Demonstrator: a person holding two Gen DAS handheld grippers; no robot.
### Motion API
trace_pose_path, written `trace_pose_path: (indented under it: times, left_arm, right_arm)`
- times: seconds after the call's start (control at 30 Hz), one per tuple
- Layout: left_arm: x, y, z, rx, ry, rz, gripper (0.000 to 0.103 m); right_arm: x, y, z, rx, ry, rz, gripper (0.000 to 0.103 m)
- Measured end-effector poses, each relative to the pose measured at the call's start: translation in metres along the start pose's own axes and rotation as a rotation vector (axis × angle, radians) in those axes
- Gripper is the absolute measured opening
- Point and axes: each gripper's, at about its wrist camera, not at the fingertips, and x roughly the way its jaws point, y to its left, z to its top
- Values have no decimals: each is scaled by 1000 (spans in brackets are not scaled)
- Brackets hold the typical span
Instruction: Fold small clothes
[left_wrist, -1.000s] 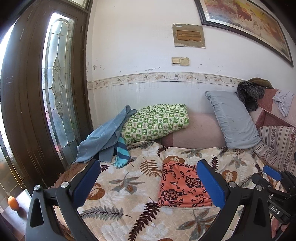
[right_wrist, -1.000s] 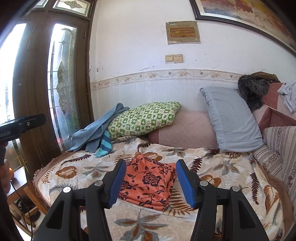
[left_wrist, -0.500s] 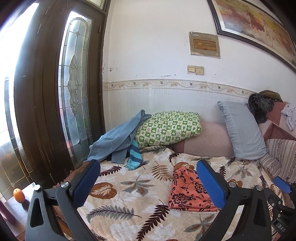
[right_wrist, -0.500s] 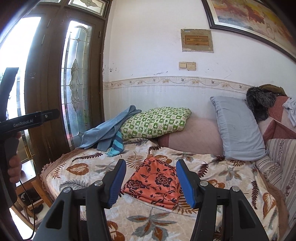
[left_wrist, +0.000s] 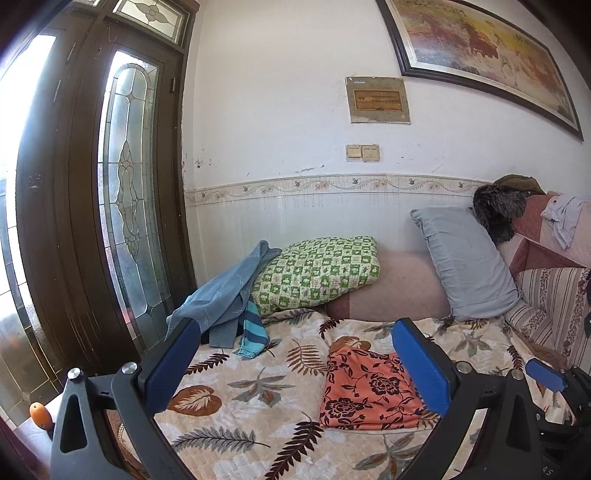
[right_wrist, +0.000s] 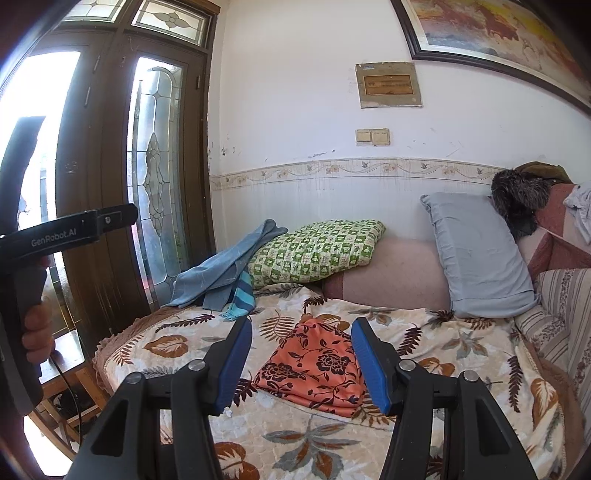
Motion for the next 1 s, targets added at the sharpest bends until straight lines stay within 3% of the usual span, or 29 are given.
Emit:
trace_pose_path:
  times: [0.3, 0.57, 1.0]
  left_arm:
    - [0, -17, 7, 37, -45, -4, 103]
    - [17, -35, 7, 104, -12, -39, 103]
    - [45, -52, -4, 151, 52, -32, 103]
  right_arm:
    - [3, 0, -2, -18, 3, -6, 60]
    - [14, -4, -5, -4, 20, -13, 60]
    - [43, -20, -16, 47, 70, -3, 60]
